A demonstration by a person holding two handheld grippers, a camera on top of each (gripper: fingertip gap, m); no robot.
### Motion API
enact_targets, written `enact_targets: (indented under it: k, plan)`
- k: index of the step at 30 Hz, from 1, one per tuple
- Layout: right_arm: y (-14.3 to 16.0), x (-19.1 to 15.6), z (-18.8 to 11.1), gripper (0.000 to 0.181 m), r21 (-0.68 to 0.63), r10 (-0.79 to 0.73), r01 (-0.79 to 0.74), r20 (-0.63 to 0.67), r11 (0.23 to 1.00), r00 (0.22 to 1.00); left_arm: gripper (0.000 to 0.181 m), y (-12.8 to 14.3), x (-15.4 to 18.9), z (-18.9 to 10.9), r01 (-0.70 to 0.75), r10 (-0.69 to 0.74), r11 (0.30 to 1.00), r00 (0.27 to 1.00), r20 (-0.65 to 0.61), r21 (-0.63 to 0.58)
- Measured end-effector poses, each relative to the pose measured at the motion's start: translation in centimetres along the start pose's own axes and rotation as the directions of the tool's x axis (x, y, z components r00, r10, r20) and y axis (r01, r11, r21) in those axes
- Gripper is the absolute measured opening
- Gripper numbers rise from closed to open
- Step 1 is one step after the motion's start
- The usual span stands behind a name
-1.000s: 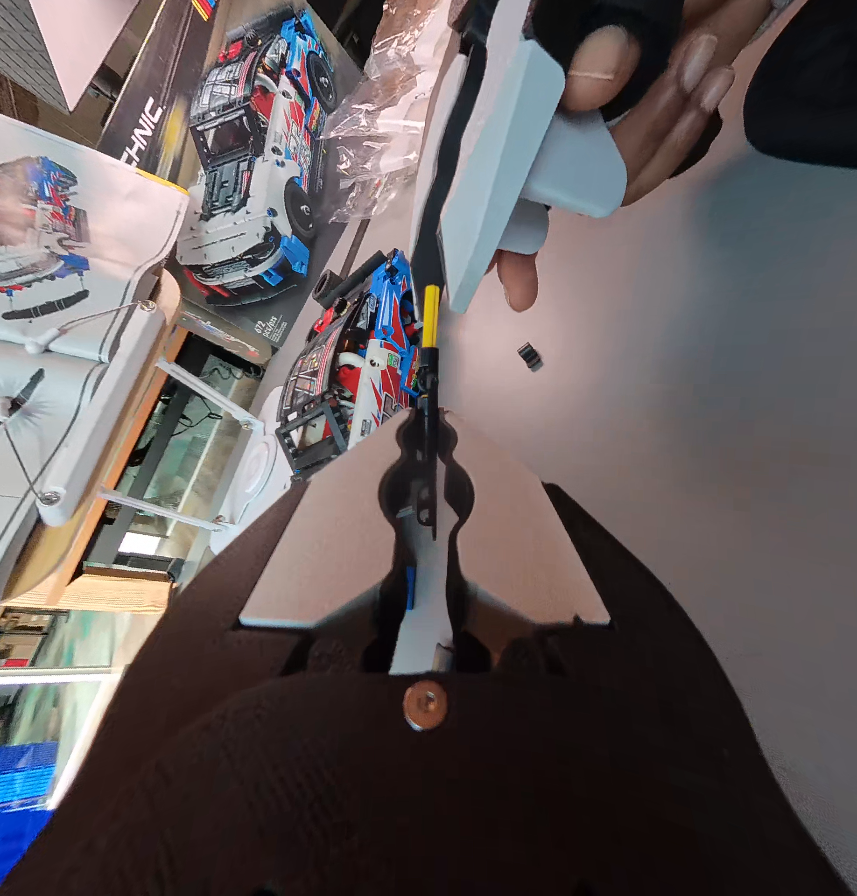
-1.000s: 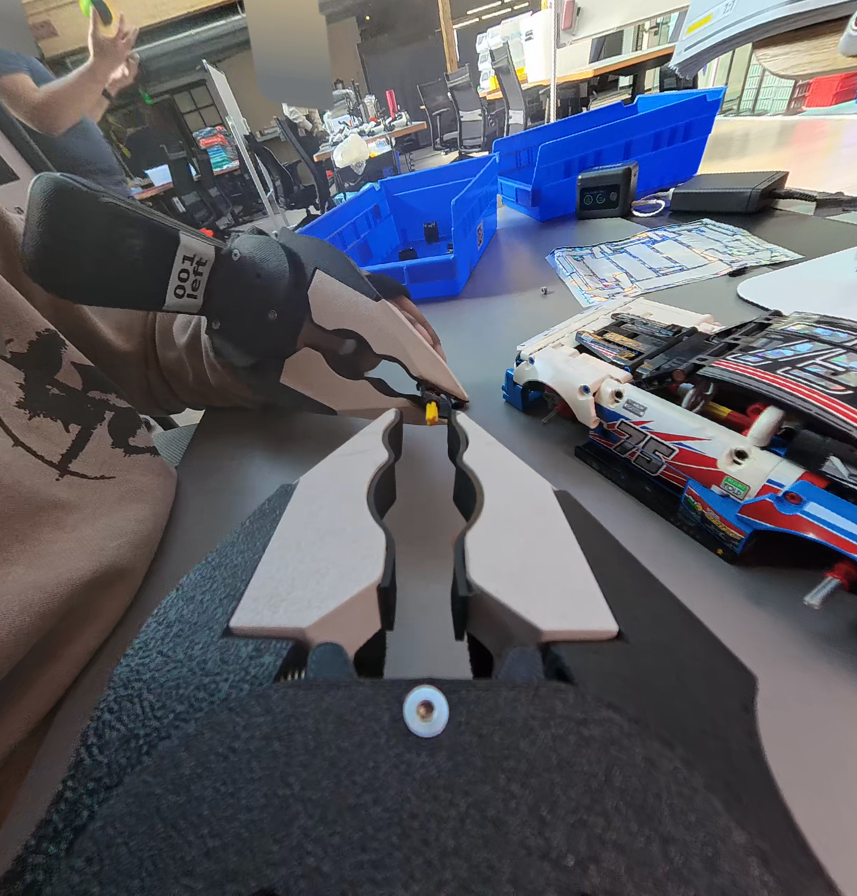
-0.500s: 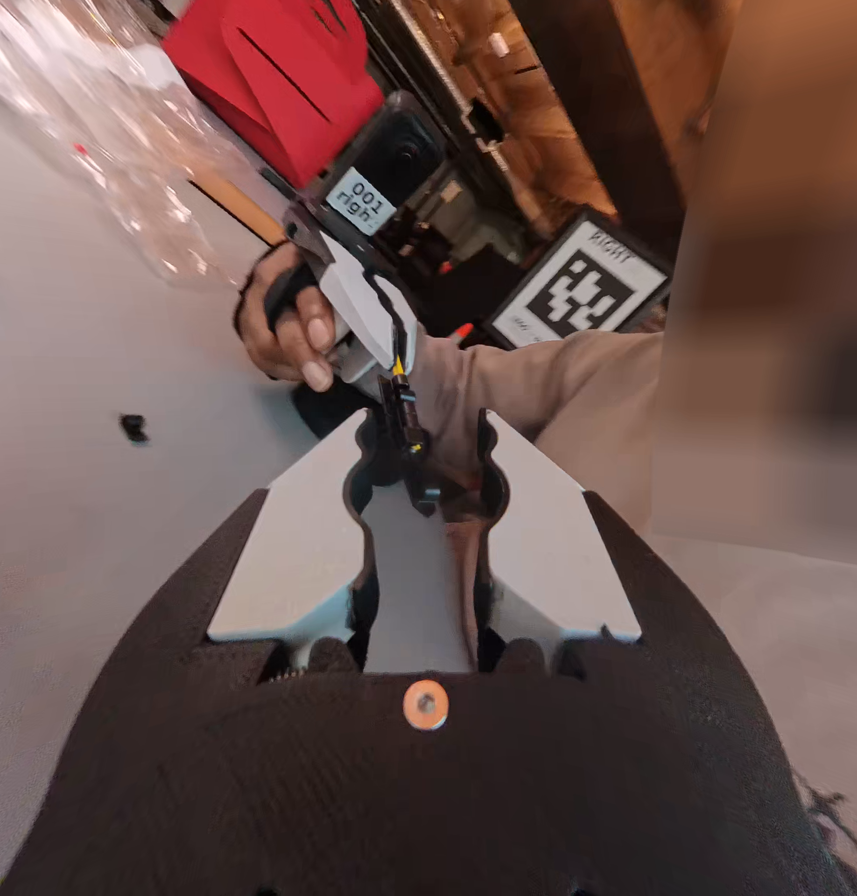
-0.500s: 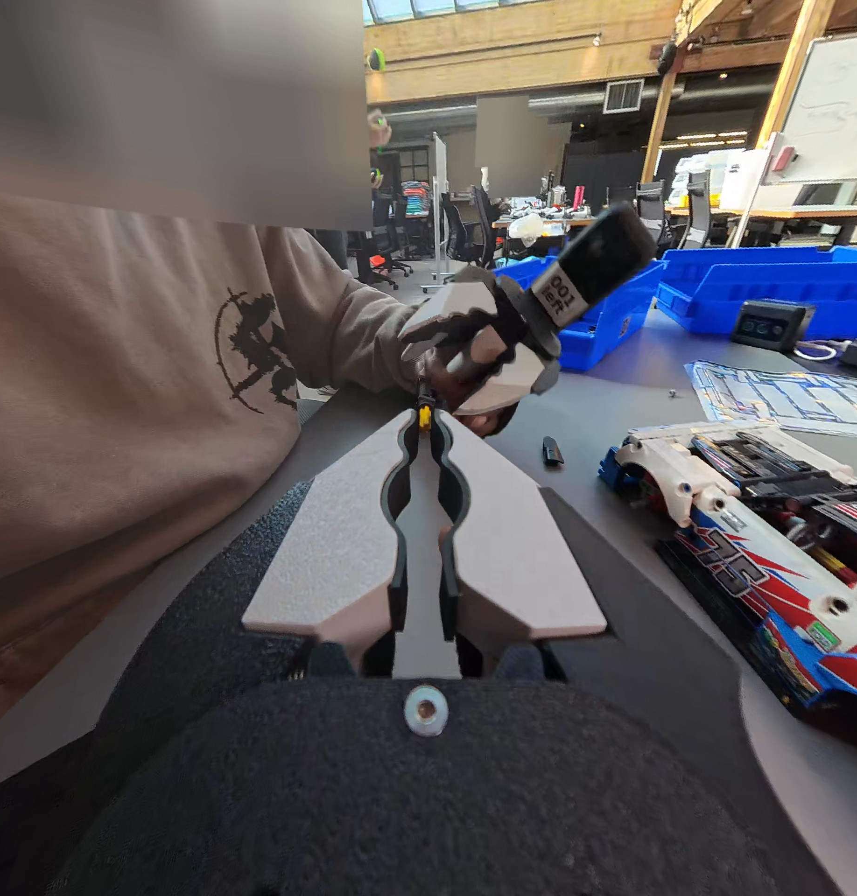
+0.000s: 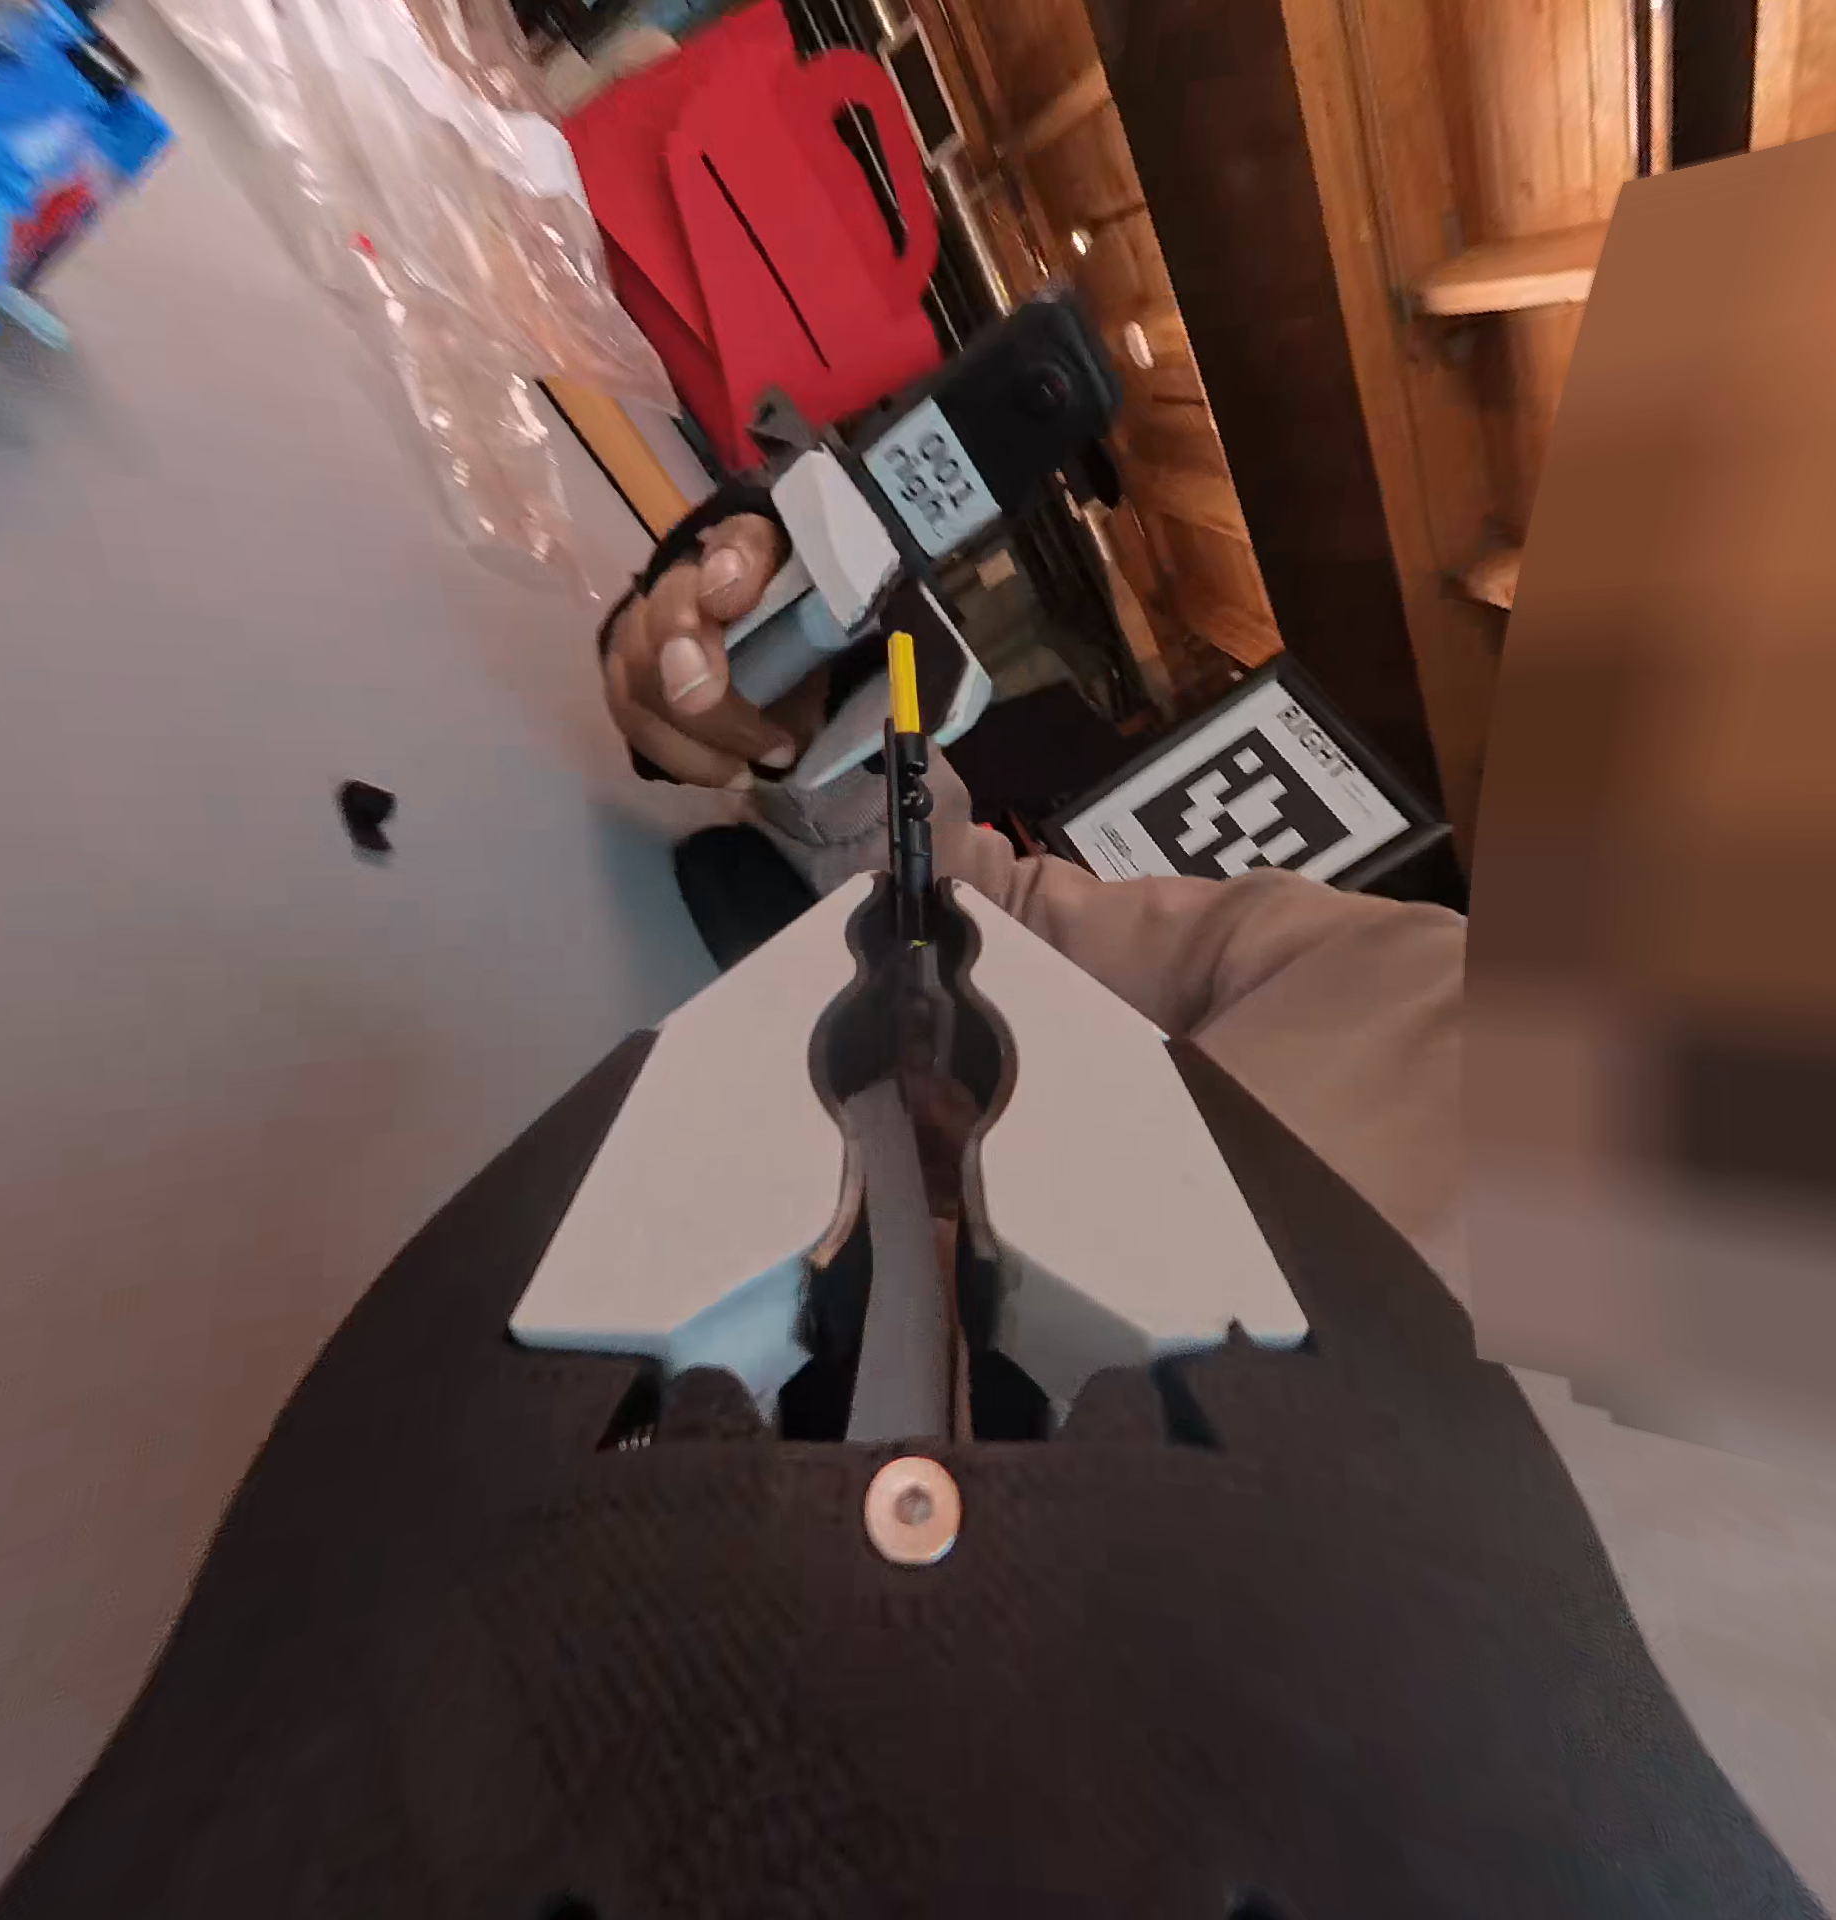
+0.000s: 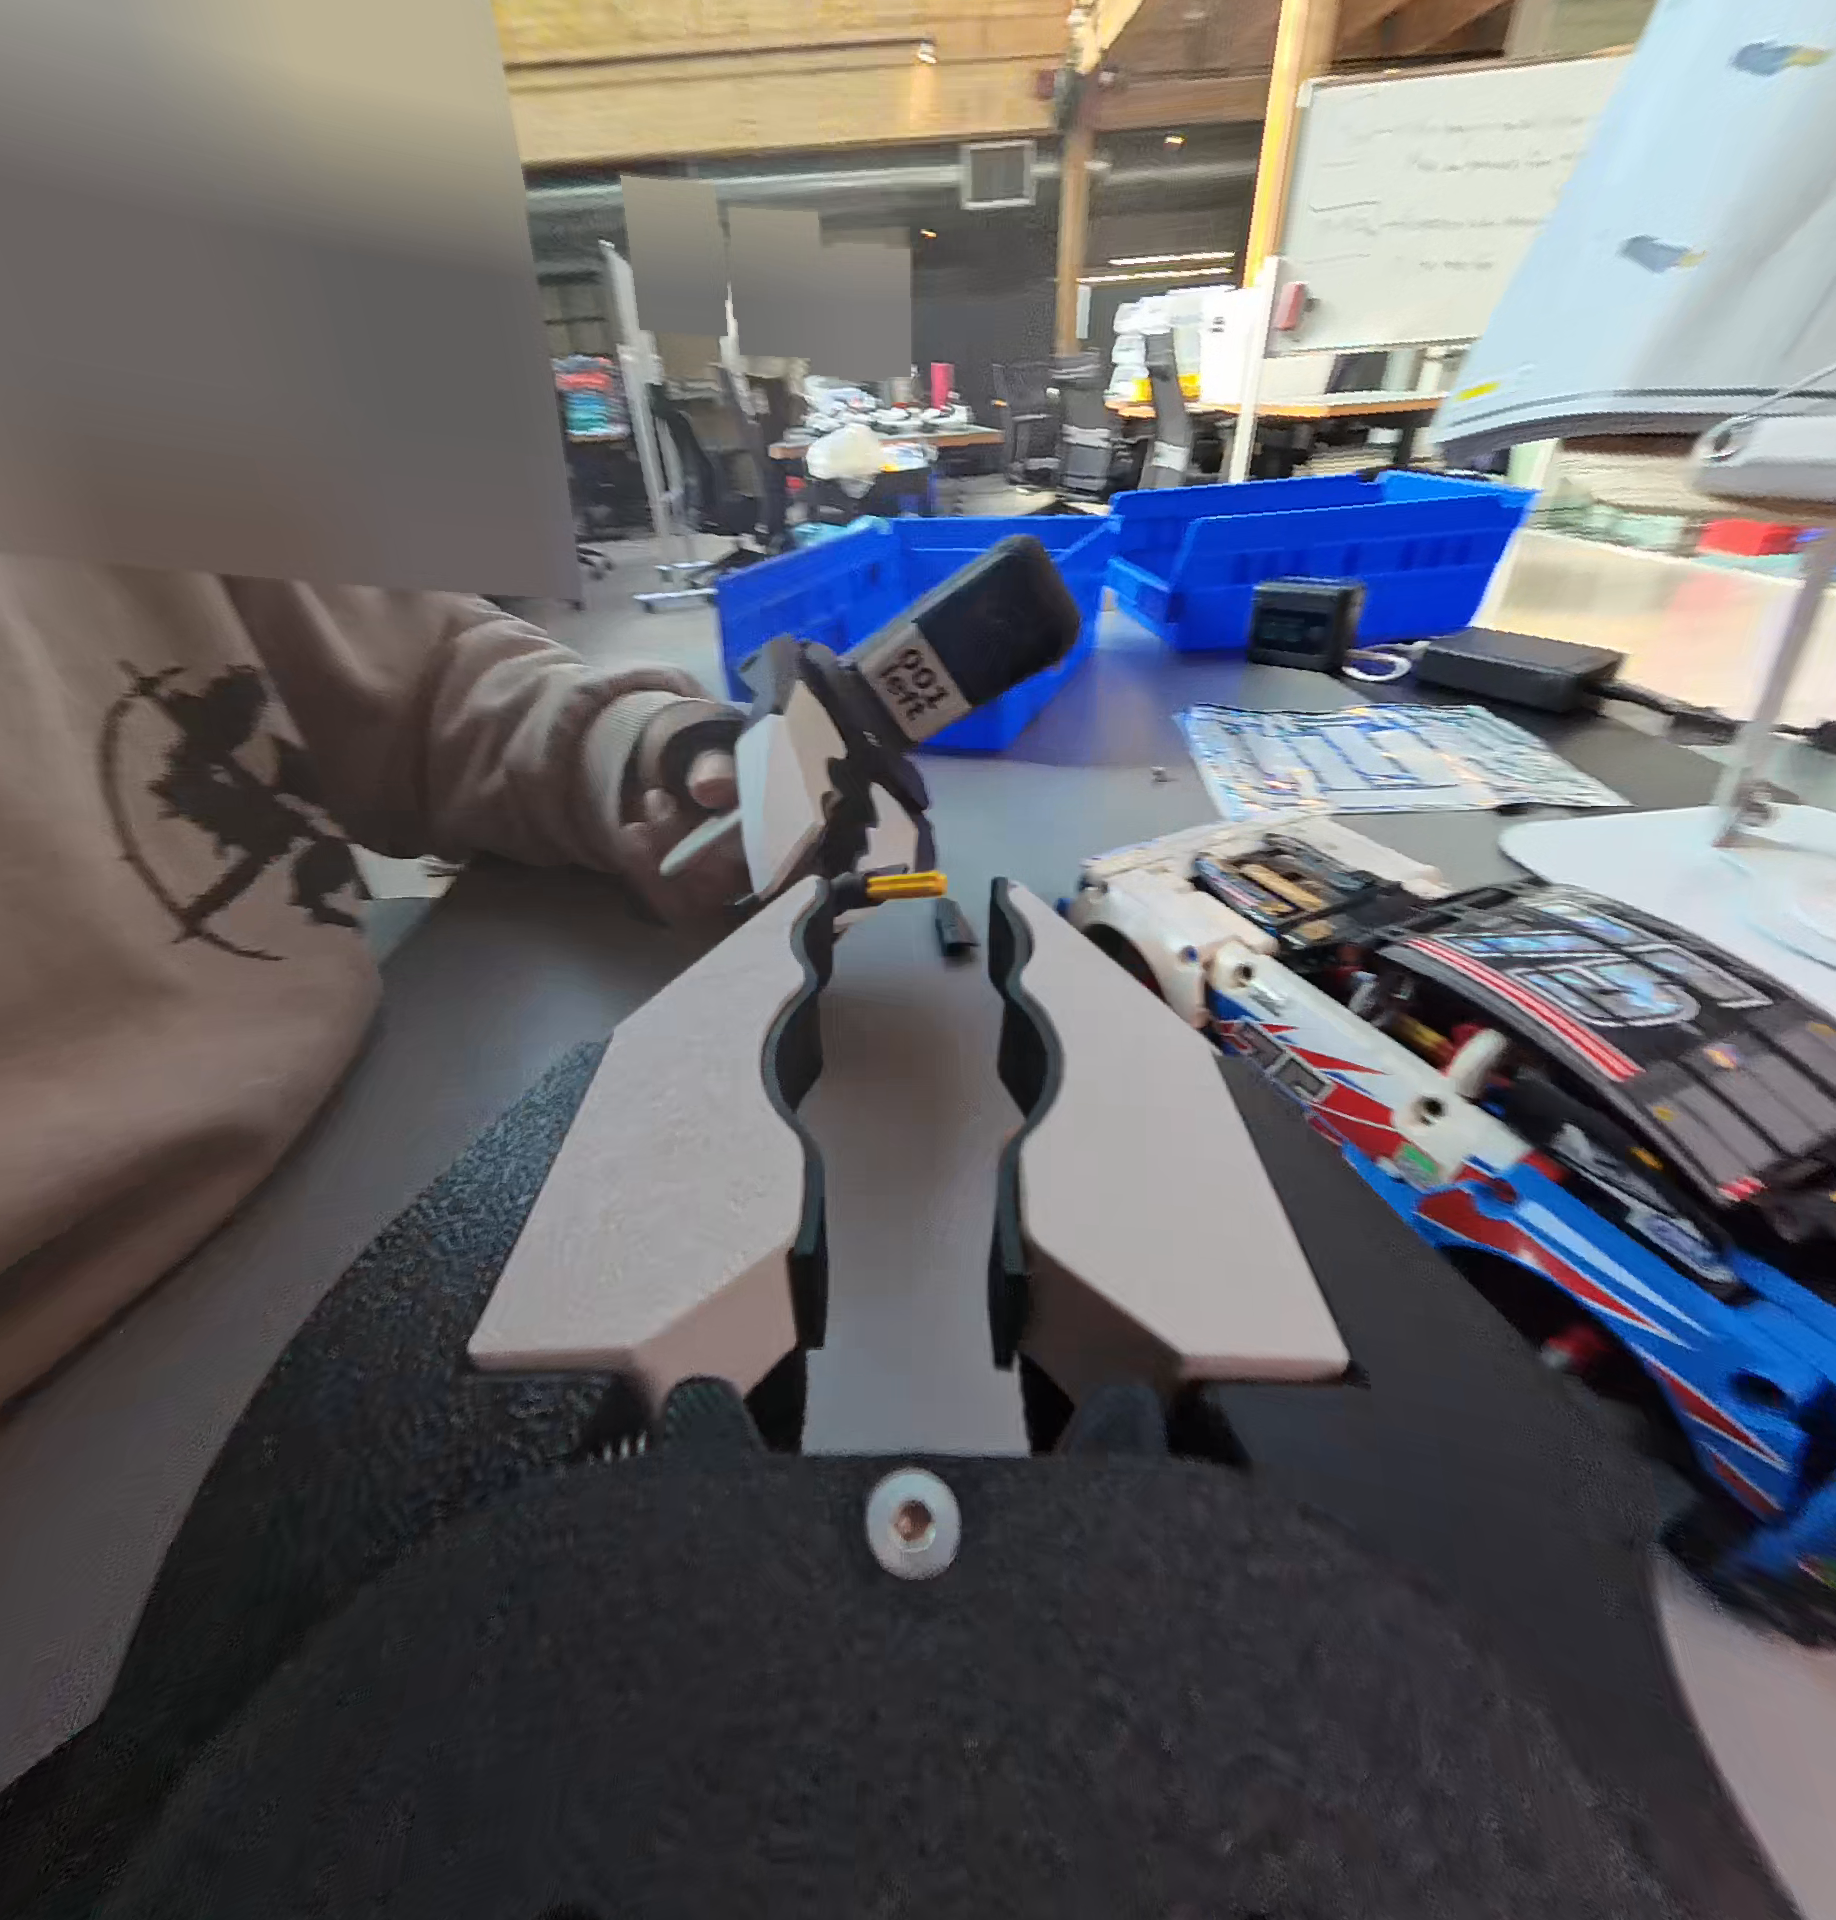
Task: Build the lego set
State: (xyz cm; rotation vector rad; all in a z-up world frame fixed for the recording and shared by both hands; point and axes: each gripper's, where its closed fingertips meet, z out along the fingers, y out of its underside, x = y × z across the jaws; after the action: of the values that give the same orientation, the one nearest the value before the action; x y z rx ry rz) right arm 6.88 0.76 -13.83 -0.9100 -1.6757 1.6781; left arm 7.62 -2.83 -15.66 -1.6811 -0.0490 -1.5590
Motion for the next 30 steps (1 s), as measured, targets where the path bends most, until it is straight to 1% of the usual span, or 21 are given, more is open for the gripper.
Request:
enact_targets:
  k: [1,3,5,6,8,9,11,13,15,18,23,30]
  plan:
    - [-0.1,0.9,0.1,0.037,-0.011,-0.036,0.035,-0.082,0.999,0.996,0.005,-0.5,-0.6,-0.3,-0.009,0.007,0.999,0.999,0.039,0.034]
    - [-0.1,1.4,0.8,0.060,-0.060,-0.148,0.139,-0.200,0.988,0.968,0.005,-1.3,-1.4,-0.7,-0.010,0.002,0.996,0.997,0.083,0.091]
    - [1.0,1.4,2.0,0.081,-0.188,-0.268,0.223,-0.262,0.956,0.927,0.005,-1.9,-1.8,-0.8,0.003,-0.018,0.989,0.994,0.104,0.145]
    - [1.6,1.4,2.6,0.094,-0.240,-0.286,0.221,-0.279,0.945,0.917,0.005,-2.1,-1.9,-0.9,0.011,-0.029,0.985,0.994,0.106,0.172]
    - [2.5,1.4,3.7,0.106,-0.296,-0.288,0.195,-0.310,0.935,0.906,0.005,-2.3,-2.0,-0.8,0.026,-0.048,0.981,0.993,0.107,0.194]
    - [2.8,1.5,4.0,0.109,-0.323,-0.317,0.211,-0.324,0.923,0.892,0.006,-2.3,-2.1,-0.8,0.032,-0.054,0.979,0.993,0.108,0.200]
    - [3.1,1.6,4.5,0.109,-0.364,-0.391,0.268,-0.325,0.892,0.861,0.005,-2.2,-2.1,-0.6,0.042,-0.065,0.978,0.992,0.108,0.205]
    - [3.0,1.2,5.0,0.107,-0.365,-0.409,0.289,-0.312,0.885,0.858,0.005,-2.1,-2.3,-0.5,0.046,-0.073,0.977,0.990,0.124,0.209]
    - [3.6,1.3,5.1,0.106,-0.400,-0.425,0.291,-0.304,0.869,0.853,0.005,-1.7,-2.4,-0.3,0.063,-0.087,0.979,0.989,0.120,0.196]
    - [3.6,1.1,5.1,0.106,-0.378,-0.400,0.276,-0.304,0.884,0.864,0.005,-1.6,-2.3,-0.2,0.082,-0.103,0.977,0.990,0.100,0.196]
    - [3.7,0.7,5.1,0.104,-0.380,-0.413,0.299,-0.265,0.875,0.871,0.004,-1.2,-2.1,0.0,0.096,-0.112,0.981,0.990,0.083,0.170]
    - [3.1,0.7,5.1,0.104,-0.378,-0.479,0.361,-0.289,0.852,0.829,0.004,-1.2,-1.8,0.0,0.100,-0.114,0.981,0.991,0.073,0.165]
